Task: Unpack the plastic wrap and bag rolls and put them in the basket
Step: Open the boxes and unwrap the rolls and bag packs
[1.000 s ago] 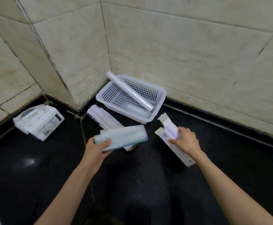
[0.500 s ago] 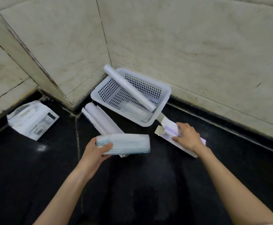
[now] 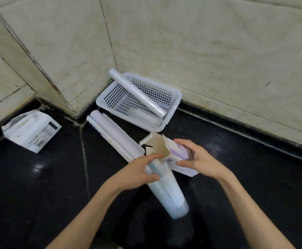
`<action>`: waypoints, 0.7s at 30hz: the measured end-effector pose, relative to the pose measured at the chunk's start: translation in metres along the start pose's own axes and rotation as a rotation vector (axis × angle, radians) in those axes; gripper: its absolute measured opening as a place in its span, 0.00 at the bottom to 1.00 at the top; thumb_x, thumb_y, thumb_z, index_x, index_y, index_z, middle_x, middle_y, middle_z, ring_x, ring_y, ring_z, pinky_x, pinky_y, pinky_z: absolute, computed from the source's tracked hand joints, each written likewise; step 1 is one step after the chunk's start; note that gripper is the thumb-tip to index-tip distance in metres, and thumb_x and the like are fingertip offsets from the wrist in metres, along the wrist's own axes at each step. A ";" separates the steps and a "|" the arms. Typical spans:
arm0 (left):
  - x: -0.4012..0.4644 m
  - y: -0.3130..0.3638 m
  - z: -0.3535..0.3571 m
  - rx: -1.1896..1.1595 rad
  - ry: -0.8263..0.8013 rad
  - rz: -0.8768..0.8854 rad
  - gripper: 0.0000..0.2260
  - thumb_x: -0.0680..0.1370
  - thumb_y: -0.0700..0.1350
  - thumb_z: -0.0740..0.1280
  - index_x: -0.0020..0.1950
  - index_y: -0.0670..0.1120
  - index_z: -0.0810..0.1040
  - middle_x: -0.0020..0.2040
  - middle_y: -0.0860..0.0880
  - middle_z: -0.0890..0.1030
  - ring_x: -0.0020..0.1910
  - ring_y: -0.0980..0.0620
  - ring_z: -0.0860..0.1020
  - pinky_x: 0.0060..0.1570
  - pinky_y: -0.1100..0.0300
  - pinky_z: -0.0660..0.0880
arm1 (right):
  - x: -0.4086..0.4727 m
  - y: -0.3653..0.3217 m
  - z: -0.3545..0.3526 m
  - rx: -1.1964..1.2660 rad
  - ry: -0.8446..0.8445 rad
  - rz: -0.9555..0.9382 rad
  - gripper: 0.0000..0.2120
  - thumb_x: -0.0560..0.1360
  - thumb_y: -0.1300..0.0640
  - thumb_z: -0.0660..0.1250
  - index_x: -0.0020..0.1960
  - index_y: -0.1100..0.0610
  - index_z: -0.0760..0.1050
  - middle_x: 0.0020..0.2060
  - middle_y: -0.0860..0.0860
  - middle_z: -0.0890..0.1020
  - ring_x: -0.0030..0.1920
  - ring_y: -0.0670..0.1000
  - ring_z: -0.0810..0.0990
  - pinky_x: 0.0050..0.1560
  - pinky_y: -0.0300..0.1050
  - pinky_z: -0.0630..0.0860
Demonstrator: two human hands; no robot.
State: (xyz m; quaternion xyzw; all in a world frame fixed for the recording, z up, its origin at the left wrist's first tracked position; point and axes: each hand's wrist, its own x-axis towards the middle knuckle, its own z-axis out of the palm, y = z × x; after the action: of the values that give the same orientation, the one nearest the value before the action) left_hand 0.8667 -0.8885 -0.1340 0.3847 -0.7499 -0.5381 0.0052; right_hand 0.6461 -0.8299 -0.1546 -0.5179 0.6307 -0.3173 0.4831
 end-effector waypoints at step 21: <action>-0.044 -0.032 -0.027 0.060 0.447 -0.060 0.05 0.72 0.43 0.71 0.41 0.51 0.76 0.37 0.53 0.79 0.34 0.63 0.75 0.33 0.72 0.70 | 0.034 0.027 -0.016 -0.741 0.270 0.234 0.33 0.70 0.54 0.70 0.71 0.54 0.61 0.68 0.55 0.69 0.65 0.59 0.67 0.65 0.54 0.63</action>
State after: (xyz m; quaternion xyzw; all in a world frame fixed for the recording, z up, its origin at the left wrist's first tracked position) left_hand 0.9267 -0.8885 -0.1306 0.5165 -0.7340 -0.4170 0.1436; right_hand 0.6222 -0.8566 -0.1834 -0.5353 0.8146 -0.0769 0.2097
